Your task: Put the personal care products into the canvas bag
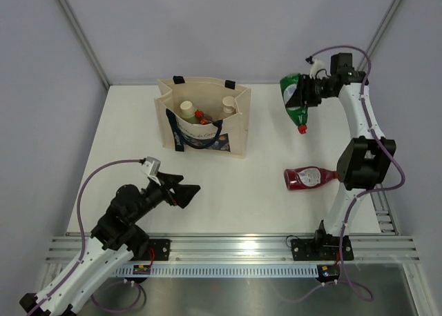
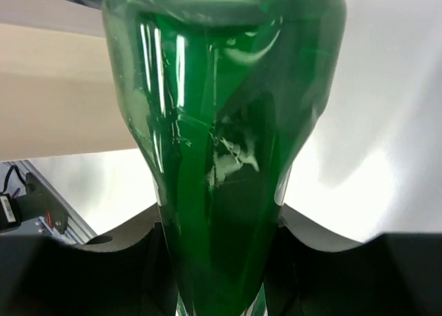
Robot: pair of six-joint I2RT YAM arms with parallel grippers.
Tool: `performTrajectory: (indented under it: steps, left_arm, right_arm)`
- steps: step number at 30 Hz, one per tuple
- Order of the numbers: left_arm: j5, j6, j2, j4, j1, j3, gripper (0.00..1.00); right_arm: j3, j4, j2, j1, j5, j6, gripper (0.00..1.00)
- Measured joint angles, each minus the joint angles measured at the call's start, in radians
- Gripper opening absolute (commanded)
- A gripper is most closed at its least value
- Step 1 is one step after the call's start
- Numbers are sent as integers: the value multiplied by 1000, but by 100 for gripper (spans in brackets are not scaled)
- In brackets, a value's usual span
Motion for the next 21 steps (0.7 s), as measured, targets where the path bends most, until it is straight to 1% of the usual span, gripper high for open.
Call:
performTrajectory:
  steps: [3,4,8,12,14,16,18,21]
  left_arm:
    - [0,6,-6,0,0,1,99]
    - [0,7,-6,-2,0,2,99]
    - [0,7,-5,-3,0,3,99]
    - [-2,6,-2,-3,0,4,99]
    - [-3,3,-2,-3,0,4,99]
    - [-6,0,-3,-3,0,5,99]
    - [-8,-6,-3,-4,0,5,99]
    - [-8,-14,-3,-4,0,5,99]
  right_arm:
    - [183,-37,-69,92,12,-18,0]
    - [270,-51,-80,140,19,-31,0]
    - [537,-52,-92,379,44,-87,0]
    - [739,-66,-15,633,90,-145,0]
    - [793,-47,50,710,127,-164,0]
    - [799,-10,116,757,182,-180,0]
    - [791,26,190,777,245,-193,0]
    - [765,65,283,777,326,-211,0]
